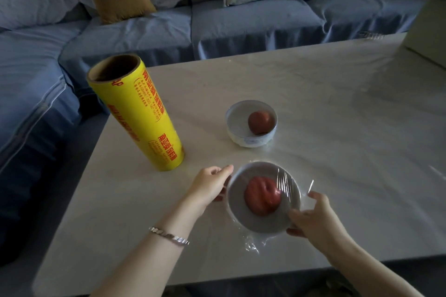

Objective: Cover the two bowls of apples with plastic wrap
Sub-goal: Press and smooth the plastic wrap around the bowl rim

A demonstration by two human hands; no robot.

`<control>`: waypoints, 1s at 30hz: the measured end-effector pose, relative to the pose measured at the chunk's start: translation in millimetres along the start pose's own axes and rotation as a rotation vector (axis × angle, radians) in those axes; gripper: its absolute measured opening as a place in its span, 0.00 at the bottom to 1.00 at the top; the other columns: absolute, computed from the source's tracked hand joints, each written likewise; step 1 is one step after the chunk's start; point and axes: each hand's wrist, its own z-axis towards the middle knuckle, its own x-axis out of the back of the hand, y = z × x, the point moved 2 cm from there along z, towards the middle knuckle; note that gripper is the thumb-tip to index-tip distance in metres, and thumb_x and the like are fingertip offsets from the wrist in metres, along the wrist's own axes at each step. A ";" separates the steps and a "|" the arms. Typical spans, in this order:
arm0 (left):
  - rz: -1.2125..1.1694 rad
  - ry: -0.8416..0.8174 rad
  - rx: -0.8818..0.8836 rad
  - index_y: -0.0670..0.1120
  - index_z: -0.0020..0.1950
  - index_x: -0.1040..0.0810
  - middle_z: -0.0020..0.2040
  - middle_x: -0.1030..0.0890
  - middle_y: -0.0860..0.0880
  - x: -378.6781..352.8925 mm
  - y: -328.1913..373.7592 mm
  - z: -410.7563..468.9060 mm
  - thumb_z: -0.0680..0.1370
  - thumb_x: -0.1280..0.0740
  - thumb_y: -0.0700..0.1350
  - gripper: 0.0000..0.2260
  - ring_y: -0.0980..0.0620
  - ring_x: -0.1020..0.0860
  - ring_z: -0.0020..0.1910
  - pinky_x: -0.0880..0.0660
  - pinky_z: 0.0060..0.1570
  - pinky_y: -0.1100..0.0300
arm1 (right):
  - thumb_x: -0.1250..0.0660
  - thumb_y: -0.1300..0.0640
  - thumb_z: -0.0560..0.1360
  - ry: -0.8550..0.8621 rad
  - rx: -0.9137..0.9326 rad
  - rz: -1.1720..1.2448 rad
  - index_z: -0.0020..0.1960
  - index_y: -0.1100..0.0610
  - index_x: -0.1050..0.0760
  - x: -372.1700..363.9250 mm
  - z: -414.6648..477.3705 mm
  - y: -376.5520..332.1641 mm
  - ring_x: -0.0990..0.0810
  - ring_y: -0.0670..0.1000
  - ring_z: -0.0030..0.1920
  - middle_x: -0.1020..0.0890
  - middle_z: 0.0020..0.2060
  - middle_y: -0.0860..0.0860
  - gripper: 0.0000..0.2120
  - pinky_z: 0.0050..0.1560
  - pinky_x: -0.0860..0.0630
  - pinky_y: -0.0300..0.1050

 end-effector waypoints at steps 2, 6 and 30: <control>-0.023 -0.043 0.009 0.44 0.40 0.26 0.35 0.24 0.45 -3.8 3.5 3.2 0.76 0.34 0.49 0.10 0.50 0.27 0.32 0.31 0.28 0.66 | 0.34 0.68 0.72 -0.018 -0.044 -0.026 0.72 0.61 0.47 1.0 -2.7 5.5 0.20 0.57 0.34 0.20 0.36 0.61 0.33 0.42 0.20 0.49; -0.139 -0.017 -0.004 0.44 0.33 0.28 0.31 0.25 0.47 -9.1 13.8 9.6 0.77 0.36 0.43 0.13 0.52 0.26 0.29 0.29 0.30 0.65 | 0.35 0.56 0.74 -0.011 0.026 -0.275 0.73 0.58 0.50 11.2 -0.3 -4.6 0.22 0.56 0.43 0.21 0.44 0.59 0.33 0.45 0.25 0.49; -0.252 0.024 -0.404 0.45 0.36 0.35 0.20 0.38 0.55 -12.4 13.7 -0.8 0.80 0.42 0.39 0.13 0.59 0.41 0.21 0.41 0.22 0.67 | 0.34 0.49 0.74 -0.399 0.645 -0.563 0.26 0.53 0.40 -25.9 74.9 -93.0 0.39 0.44 0.23 0.38 0.19 0.44 0.23 0.29 0.39 0.39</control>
